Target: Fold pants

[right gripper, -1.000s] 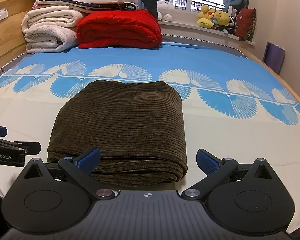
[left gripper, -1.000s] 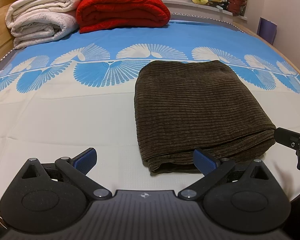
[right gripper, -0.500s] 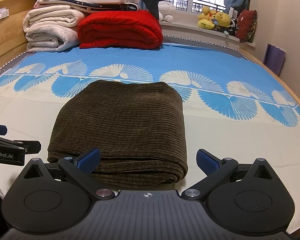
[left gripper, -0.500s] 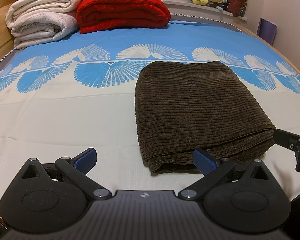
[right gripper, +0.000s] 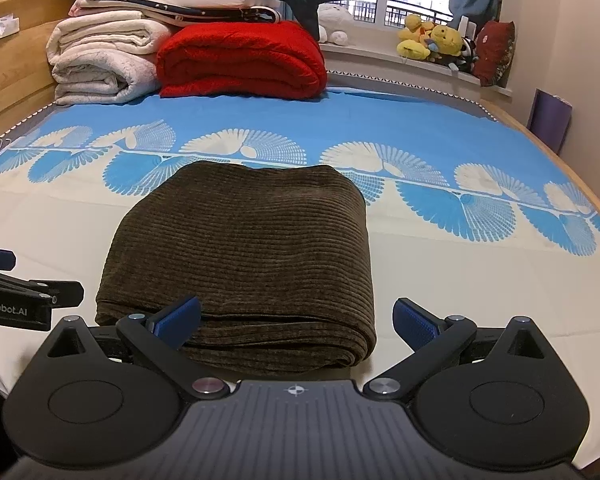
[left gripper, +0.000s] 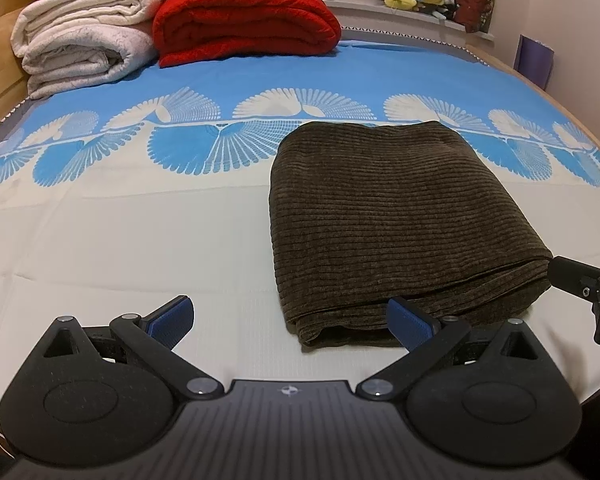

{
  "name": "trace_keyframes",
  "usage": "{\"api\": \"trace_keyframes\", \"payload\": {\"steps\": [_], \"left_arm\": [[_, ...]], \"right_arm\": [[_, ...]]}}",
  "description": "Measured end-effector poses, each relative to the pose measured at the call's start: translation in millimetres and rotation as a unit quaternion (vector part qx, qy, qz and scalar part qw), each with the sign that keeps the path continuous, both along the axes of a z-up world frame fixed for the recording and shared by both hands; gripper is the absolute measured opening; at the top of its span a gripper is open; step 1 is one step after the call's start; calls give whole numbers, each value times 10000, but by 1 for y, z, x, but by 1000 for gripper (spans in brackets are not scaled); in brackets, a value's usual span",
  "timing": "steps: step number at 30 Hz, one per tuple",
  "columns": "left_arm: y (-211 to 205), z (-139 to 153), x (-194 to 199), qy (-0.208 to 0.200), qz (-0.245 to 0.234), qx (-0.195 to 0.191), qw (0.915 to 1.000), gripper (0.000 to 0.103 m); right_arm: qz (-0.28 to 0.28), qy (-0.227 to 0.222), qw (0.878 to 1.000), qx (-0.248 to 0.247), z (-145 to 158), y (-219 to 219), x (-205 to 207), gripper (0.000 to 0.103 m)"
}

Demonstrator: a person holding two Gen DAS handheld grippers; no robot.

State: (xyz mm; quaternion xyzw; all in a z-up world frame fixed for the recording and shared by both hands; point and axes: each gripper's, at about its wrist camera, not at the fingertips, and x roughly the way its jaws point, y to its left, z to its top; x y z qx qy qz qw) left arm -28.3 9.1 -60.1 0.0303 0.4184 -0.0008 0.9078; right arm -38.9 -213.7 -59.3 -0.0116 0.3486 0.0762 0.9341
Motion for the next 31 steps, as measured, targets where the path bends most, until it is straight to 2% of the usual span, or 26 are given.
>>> {"api": "trace_keyframes", "payload": {"steps": [31], "left_arm": [[0, -1, -1, -42, -71, 50, 10000, 103]], "right_arm": [[29, -8, 10000, -55, 1, 3, -1, 102]]}}
